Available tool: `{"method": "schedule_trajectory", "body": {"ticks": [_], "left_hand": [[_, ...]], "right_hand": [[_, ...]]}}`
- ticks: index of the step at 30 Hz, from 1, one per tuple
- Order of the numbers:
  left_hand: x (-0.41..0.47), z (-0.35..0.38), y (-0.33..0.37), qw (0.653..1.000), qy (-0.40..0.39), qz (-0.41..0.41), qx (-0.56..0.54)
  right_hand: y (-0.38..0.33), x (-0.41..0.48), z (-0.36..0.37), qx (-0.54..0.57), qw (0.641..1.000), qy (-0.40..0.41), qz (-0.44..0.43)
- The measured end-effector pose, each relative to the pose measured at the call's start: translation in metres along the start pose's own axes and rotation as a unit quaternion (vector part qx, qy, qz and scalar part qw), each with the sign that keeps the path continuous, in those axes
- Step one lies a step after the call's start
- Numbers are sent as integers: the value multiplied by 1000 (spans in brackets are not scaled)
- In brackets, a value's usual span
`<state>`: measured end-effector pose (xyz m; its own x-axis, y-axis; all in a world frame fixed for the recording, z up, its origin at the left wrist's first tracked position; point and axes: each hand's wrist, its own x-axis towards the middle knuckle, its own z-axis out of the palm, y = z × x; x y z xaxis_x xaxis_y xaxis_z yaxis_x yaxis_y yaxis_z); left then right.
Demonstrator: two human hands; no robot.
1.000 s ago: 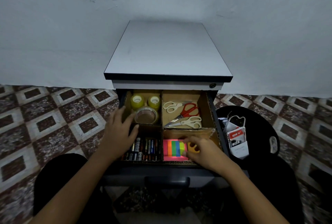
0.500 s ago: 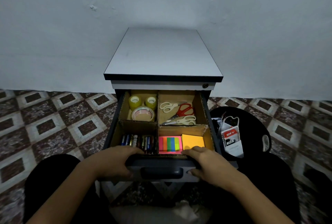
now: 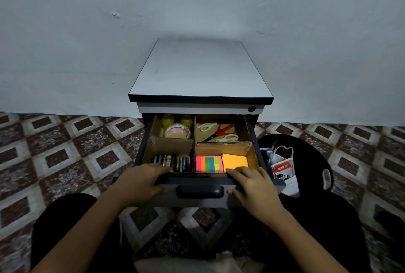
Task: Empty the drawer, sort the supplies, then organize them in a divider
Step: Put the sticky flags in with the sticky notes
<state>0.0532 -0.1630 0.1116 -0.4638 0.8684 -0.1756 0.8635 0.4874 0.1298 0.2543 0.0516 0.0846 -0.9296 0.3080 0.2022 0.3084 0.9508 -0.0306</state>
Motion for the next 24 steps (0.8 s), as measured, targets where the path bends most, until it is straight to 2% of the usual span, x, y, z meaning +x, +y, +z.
{"method": "schedule_trajectory", "body": {"ticks": [3,6,8,12,14,16,19,24], "left_hand": [[11,5,-3,987,150,-34,42],[32,15,-7,964,251,-84,31],[48,19,-5,949,277,-154,-8],[75,19,1,896,287,-309,-142],[87,22,3,857,287,-363,-225],[98,27,4,821,290,-393,-295],[113,33,-1,791,291,-405,-355],[132,33,-9,790,294,-378,-382]], "right_hand": [[-1,19,13,16,993,74,88],[-2,42,22,42,975,99,194],[-5,58,20,74,956,86,270],[-11,85,22,208,880,103,414],[-13,96,27,275,838,126,455],[-12,107,32,325,813,125,466],[-6,121,35,360,800,118,466],[-1,138,37,368,797,140,458]]}}
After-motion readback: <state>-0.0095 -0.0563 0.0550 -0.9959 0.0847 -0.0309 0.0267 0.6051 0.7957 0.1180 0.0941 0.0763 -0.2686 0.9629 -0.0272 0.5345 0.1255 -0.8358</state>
